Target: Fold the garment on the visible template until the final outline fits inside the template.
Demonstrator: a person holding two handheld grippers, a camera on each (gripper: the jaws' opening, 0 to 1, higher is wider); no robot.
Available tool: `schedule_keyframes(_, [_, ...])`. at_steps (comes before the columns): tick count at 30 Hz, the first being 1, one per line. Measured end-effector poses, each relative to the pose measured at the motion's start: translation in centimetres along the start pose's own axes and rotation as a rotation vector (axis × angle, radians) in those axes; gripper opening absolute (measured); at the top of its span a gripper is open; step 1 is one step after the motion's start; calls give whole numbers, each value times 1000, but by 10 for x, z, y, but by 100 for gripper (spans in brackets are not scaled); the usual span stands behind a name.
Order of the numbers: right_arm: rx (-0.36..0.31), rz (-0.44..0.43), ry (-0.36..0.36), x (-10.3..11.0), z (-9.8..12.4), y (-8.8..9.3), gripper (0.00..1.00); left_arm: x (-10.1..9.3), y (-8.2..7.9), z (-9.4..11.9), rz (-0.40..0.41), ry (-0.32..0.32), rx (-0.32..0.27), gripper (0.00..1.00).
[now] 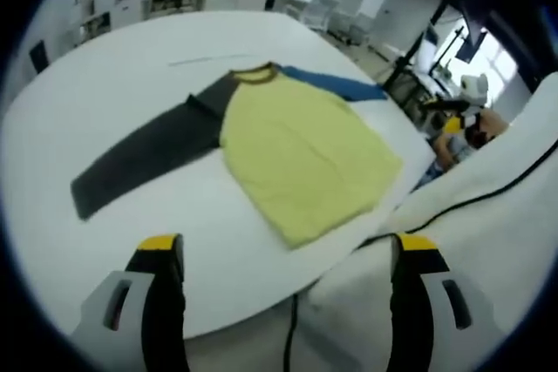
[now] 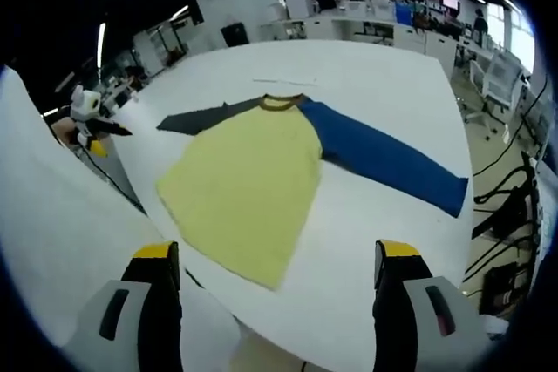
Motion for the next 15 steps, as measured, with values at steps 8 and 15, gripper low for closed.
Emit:
schedule_keyframes(8, [-11, -16, -5, -8, -11, 6, 76, -15, 8, -24, 104, 68, -8, 83])
schedule_keyframes(15, [5, -59, -48, -19, -39, 15, 54, -27, 29, -61, 176, 118, 47, 71])
Point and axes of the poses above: the point that each gripper's makers call its tool centre point, and the gripper's own axes: z roughly backward along the fingers, x roughly to its left, y roughly out of its underside, the point moved 2 cm from there along z, roughly backward along the fingers, and after that the axes turned 8 degrees about -y, right-handed, at the moved point
